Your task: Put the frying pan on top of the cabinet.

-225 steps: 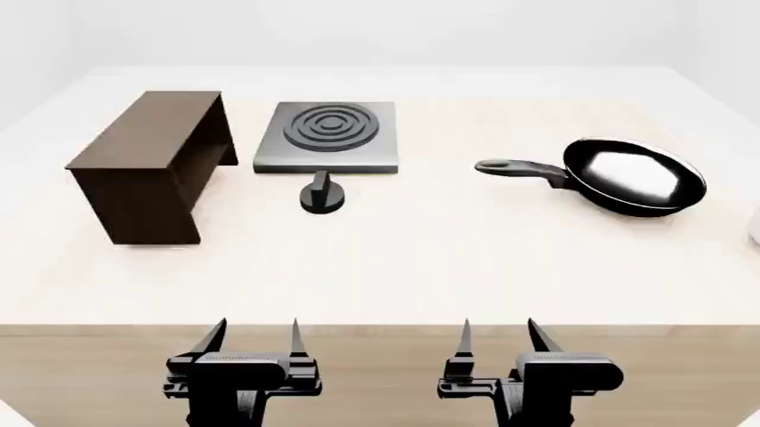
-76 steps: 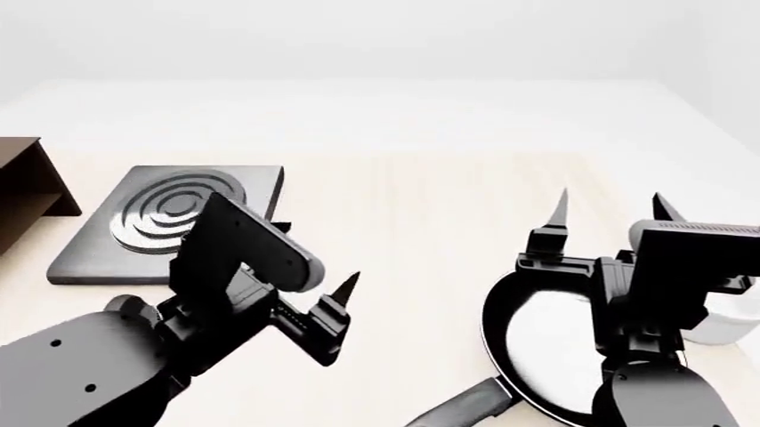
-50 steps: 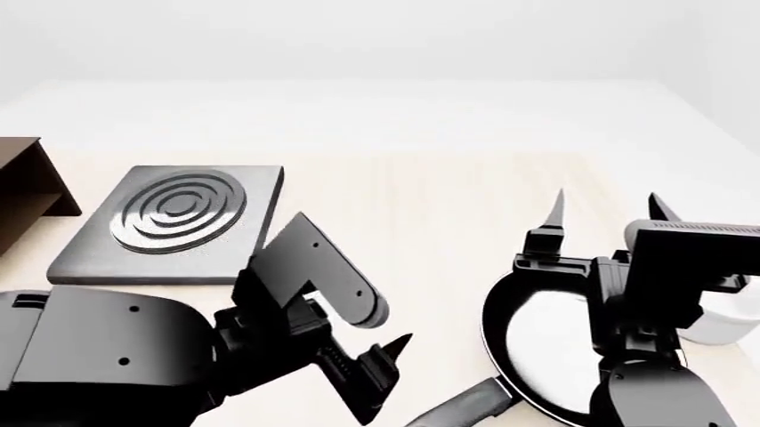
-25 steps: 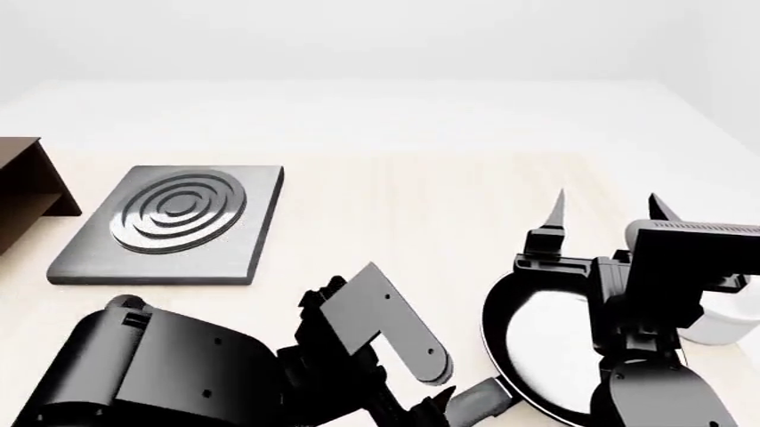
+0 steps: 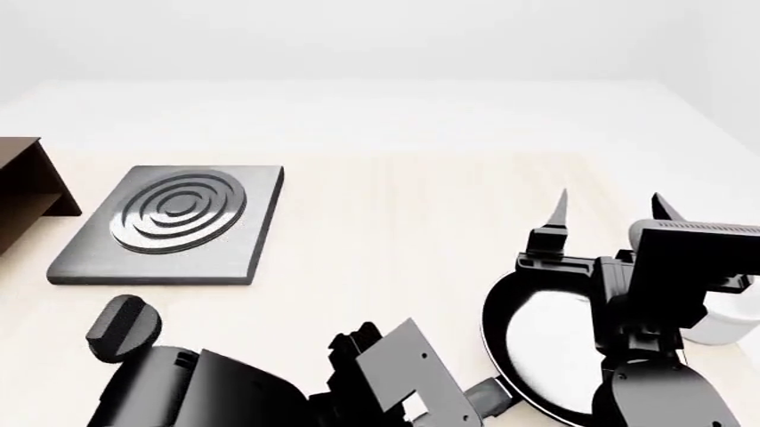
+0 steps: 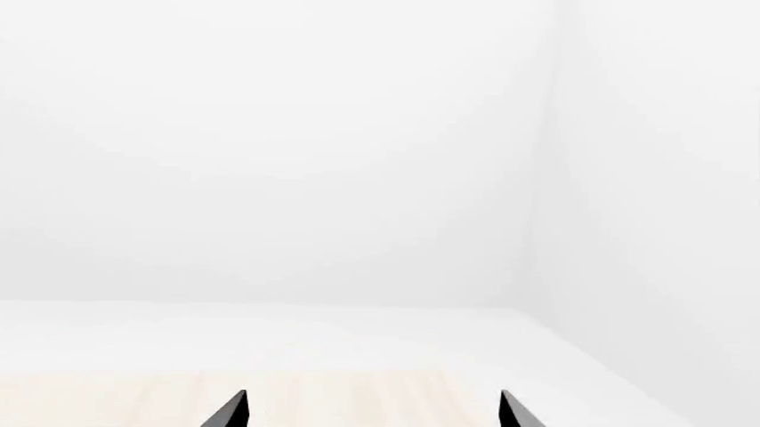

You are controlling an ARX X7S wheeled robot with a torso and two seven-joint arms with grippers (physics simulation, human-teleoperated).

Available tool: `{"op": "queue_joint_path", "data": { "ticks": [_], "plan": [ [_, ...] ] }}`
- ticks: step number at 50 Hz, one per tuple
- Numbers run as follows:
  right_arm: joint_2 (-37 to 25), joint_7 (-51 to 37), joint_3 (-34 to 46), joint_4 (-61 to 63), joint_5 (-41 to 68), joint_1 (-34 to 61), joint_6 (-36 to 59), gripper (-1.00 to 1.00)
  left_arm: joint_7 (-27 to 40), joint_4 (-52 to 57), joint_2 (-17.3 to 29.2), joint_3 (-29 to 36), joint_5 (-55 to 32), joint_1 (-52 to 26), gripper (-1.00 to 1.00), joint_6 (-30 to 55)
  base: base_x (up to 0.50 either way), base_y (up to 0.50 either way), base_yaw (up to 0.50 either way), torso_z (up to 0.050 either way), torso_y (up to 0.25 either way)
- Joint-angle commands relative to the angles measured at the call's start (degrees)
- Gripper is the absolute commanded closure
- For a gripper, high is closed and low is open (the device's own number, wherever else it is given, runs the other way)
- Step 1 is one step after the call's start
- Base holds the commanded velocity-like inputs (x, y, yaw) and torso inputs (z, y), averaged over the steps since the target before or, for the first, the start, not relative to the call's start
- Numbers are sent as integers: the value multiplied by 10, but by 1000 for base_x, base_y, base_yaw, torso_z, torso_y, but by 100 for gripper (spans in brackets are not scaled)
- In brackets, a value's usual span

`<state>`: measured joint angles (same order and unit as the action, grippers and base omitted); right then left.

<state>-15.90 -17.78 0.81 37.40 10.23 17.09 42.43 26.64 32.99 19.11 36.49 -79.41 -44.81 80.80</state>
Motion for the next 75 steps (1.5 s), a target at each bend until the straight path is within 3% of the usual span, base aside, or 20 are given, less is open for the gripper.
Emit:
{"op": "queue_joint_path", "data": {
  "ticks": [1,30,40,41,60,66,75],
  "plan": [
    [-2,-3,0,2,3,0,0,-100,-34,-14,3,38,47,20,-100,-29,0,0,0,0,0],
    [-7,-9,8,7,6,0,2,-100,-131,-119,15,122,160,52,-100,-106,0,0,0,0,0],
    [-8,-11,8,6,8,1,2,-100,-126,-146,12,126,165,61,-100,-114,0,0,0,0,0],
    [-8,-11,9,6,8,1,2,-100,-109,-156,7,117,158,63,100,-105,0,0,0,0,0],
    [-11,-16,11,9,12,1,1,-100,-100,-178,4,123,155,61,100,-105,0,0,0,0,0],
    [-11,-17,9,11,14,0,2,-100,-89,-138,24,127,198,54,100,-141,2,0,0,0,0],
    [-13,-20,10,11,15,0,2,-100,-82,-95,82,29,138,28,100,-158,0,0,0,0,0]
  ]
}}
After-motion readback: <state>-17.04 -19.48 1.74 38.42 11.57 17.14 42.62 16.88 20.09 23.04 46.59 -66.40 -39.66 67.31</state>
